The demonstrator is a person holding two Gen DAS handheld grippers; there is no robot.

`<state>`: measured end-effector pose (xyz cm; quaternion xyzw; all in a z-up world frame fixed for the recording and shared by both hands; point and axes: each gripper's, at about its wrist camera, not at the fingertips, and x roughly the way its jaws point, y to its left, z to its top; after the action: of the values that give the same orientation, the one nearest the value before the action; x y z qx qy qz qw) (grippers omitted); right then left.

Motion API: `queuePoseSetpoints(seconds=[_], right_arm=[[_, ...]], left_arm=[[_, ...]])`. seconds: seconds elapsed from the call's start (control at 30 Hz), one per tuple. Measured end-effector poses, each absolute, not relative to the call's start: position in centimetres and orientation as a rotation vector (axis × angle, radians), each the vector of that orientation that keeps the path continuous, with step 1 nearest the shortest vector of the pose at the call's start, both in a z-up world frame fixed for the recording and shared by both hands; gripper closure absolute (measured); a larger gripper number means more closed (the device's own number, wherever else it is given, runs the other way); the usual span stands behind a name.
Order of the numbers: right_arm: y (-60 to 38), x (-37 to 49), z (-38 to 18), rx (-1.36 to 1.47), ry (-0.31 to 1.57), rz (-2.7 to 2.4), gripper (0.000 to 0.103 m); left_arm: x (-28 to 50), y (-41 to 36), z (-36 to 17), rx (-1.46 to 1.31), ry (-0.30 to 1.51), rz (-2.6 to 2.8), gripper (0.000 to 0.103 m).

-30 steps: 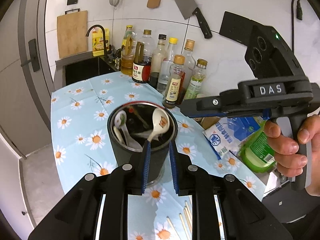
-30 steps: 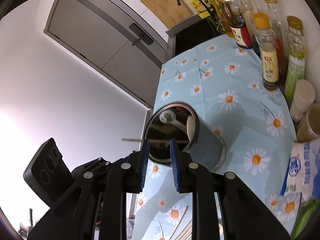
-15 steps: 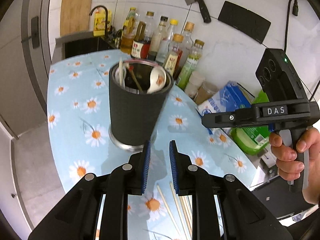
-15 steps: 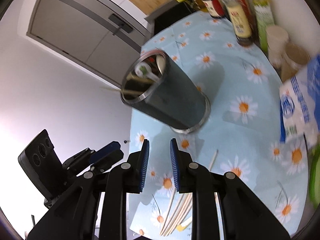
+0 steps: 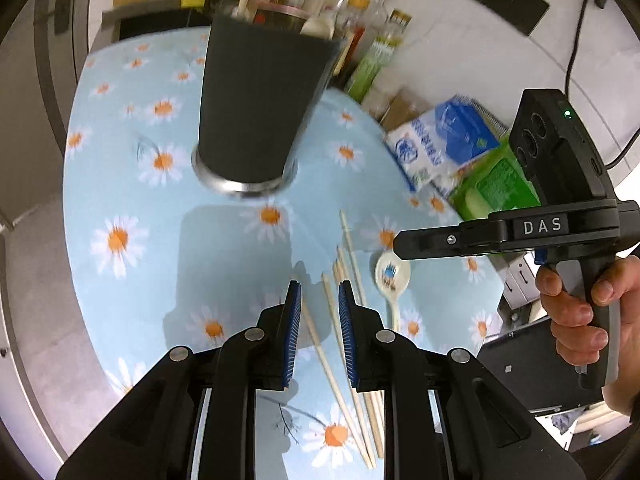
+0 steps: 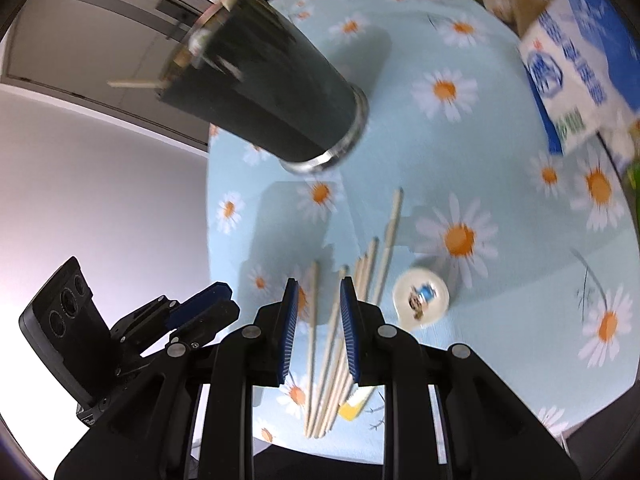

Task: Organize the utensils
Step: 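Move both tools back over the loose chopsticks on the table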

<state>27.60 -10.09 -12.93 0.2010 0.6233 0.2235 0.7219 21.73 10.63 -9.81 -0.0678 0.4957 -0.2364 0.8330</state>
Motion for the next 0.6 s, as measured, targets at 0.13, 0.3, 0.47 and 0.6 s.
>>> queuePoseSetpoints(seconds=[0.13,0.3,0.47,0.6], right_arm=[[-9.7,26.8,-14.7,0.427,1.439,0.458,0.080],[-9.2,26.4,-16.4,0.422,1.492,0.417,0.080],[-8.3,26.2,-17.5,0.371,1.531,0.386,0.080],[-7.6,26.3,-18.2,0.360,1.552,0.374,0.080]], left_arm=[[21.1,10.6,-11.7,-0.151,1.108,-0.508,0.085],[20.5,10.1,-13.2,-0.142,1.152,-0.516,0.085],[20.1,9.6,-14.3,-0.137,1.196,-0.520,0.085],[20.1,9.4,-14.7,-0.139,1.212,-0.511,0.085]])
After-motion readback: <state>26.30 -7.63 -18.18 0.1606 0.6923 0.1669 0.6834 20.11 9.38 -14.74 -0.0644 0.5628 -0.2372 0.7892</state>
